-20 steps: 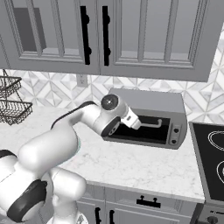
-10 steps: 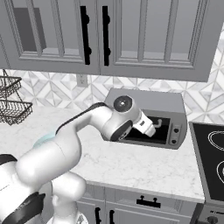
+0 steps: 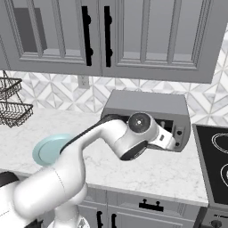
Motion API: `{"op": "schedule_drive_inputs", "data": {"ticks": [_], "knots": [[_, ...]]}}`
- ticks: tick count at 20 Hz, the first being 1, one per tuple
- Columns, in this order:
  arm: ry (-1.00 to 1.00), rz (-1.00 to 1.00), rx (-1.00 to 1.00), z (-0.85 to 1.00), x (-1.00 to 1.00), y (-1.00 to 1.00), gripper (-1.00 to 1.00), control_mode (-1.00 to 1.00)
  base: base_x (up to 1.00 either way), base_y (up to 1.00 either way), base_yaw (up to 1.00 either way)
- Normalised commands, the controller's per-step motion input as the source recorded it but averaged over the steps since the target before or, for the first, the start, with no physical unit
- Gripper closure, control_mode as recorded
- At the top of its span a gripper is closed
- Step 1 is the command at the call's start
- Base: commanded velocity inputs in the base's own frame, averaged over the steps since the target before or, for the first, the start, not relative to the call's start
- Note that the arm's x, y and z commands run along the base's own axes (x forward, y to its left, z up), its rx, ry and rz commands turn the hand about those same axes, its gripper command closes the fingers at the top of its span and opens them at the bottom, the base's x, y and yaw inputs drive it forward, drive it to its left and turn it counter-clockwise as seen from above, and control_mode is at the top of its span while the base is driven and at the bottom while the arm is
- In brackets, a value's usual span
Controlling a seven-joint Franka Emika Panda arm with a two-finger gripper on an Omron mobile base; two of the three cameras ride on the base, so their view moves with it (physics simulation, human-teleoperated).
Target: Pick up the kebab skewer and baguette bread, and place them inside the toaster oven. Close the toaster oven door and start by setting the timer.
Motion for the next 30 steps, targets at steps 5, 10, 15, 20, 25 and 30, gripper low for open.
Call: {"op": "schedule_drive_inputs", "data": {"ticks": [5,10,15,20,25,30], "knots": [[0.00,0.14,-0.17,0.00,-0.47,-0.36,-1.00,-1.00,0.00,0.00,0.00],[0.00,0.07,-0.19,0.00,-0.16,-0.17,-1.00,-1.00,0.00,0.00,0.00],[-0.02,0.02,-0.03,-0.03,-0.24,-0.29,-1.00,-1.00,0.00,0.00,0.00],[-0.04,0.04,0.00,-0.11,-0.07,-0.29,-1.00,-1.00,0.00,0.00,0.00],[-0.06,0.08,-0.04,-0.35,0.00,-0.16,-1.00,-1.00,0.00,0.00,0.00],[-0.26,0.13,0.00,-0.37,-0.03,-0.46,-1.00,-1.00,0.00,0.00,0.00]]}}
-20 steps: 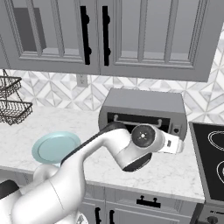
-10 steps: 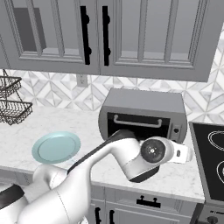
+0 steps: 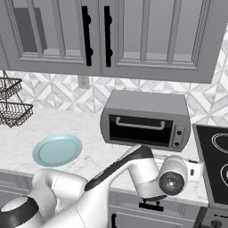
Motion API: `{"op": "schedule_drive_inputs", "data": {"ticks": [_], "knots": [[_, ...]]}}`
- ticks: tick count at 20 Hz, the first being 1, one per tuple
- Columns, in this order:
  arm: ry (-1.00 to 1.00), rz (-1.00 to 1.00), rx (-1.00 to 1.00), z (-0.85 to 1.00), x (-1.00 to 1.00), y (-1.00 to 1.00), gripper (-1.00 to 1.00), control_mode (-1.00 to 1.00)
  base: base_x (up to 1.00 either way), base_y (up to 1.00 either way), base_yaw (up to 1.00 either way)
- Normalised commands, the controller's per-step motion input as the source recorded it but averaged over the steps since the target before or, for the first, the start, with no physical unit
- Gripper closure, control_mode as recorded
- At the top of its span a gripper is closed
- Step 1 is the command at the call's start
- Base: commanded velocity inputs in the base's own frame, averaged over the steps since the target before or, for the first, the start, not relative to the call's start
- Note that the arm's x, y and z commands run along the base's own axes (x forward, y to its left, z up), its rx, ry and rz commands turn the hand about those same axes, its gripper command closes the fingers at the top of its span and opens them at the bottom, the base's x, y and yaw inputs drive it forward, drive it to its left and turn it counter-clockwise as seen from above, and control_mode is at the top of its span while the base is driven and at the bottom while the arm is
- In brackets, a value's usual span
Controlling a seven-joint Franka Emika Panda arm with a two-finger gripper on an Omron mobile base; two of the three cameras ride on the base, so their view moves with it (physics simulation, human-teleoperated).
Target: Pick up the kebab skewer and baguette bread, and place them inside the toaster oven. Close the toaster oven door and start by setting the timer.
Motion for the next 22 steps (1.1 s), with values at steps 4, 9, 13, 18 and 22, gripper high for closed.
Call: {"op": "schedule_drive_inputs", "data": {"ticks": [4,9,13,18,22], "knots": [[-0.36,0.14,0.00,-0.22,-0.02,-0.25,-1.00,-1.00,0.00,0.00,0.00],[-0.07,0.06,-0.06,0.00,0.08,-0.07,-1.00,-1.00,0.00,0.00,0.00],[0.01,0.06,-0.11,0.03,0.01,-0.21,-1.00,-1.00,0.00,0.00,0.00],[0.02,0.07,-0.35,0.06,0.06,-0.02,-1.00,-1.00,0.00,0.00,0.00],[0.00,0.25,-0.54,0.03,0.00,-0.06,-1.00,-1.00,0.00,0.00,0.00]]}}
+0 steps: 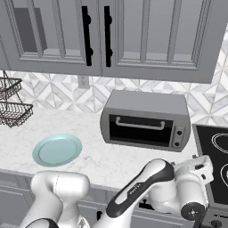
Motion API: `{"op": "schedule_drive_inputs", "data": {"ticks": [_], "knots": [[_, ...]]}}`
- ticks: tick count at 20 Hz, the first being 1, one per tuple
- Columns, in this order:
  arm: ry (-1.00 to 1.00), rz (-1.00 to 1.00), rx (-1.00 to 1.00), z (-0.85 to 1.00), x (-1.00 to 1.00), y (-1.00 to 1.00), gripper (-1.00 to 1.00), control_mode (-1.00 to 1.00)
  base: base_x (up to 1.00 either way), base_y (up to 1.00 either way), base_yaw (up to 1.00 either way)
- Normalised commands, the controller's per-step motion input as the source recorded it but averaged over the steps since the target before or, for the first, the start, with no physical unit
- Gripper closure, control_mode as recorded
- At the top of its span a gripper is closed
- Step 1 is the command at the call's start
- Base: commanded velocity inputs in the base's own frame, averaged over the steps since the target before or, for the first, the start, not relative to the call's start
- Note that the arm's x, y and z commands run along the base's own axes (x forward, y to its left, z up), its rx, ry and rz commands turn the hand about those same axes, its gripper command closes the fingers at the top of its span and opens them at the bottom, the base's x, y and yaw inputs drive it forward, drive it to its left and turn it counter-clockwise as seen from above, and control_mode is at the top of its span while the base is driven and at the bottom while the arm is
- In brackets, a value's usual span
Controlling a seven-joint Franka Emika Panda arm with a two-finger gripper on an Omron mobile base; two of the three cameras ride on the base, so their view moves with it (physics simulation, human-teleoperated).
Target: Pick up the kebab skewer and baguette bread, and place them inside the toaster oven. Close the toaster oven door and start by setting the timer.
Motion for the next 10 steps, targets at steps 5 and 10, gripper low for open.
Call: {"op": "schedule_drive_inputs", "data": {"ticks": [5,10], "knots": [[0.00,0.36,-0.66,0.00,0.00,-0.07,-1.00,-1.00,0.00,0.00,0.00],[0.00,0.49,-0.68,0.03,0.00,-0.09,-1.00,-1.00,0.00,0.00,0.00]]}}
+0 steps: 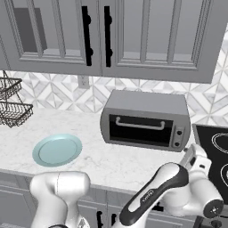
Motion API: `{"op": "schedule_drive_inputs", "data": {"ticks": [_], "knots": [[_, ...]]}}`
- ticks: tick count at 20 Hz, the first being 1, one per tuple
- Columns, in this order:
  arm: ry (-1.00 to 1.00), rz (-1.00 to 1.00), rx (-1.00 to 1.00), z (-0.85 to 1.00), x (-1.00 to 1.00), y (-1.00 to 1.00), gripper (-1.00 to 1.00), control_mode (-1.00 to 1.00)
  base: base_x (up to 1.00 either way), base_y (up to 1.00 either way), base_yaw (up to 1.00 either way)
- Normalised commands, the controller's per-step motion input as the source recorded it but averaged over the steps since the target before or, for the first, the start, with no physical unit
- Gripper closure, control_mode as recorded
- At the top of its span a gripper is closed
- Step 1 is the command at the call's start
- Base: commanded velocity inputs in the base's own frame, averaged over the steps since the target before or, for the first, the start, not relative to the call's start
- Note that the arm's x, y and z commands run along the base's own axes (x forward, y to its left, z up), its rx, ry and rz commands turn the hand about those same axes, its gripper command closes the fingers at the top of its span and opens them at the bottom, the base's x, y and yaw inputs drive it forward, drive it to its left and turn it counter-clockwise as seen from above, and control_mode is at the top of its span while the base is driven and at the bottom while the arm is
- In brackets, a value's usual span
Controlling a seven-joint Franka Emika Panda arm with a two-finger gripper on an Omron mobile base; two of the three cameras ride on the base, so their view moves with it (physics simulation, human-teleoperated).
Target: Pick up the kebab skewer and baguette bread, and place them inside the toaster oven. Close the toaster oven door and start by setting the timer.
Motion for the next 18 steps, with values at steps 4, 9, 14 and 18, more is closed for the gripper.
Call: {"op": "schedule_drive_inputs", "data": {"ticks": [4,9,14,18], "knots": [[0.00,0.44,-0.66,0.00,0.01,0.00,-1.00,-1.00,0.00,0.00,0.00],[0.00,0.30,-0.67,0.00,0.12,0.02,-1.00,-1.00,0.00,0.00,0.00],[0.00,0.10,-0.63,-0.22,0.24,0.51,-1.00,-1.00,0.00,0.00,0.00],[-0.07,0.07,-0.53,-0.57,0.44,0.47,-1.00,-1.00,0.00,0.00,0.00]]}}
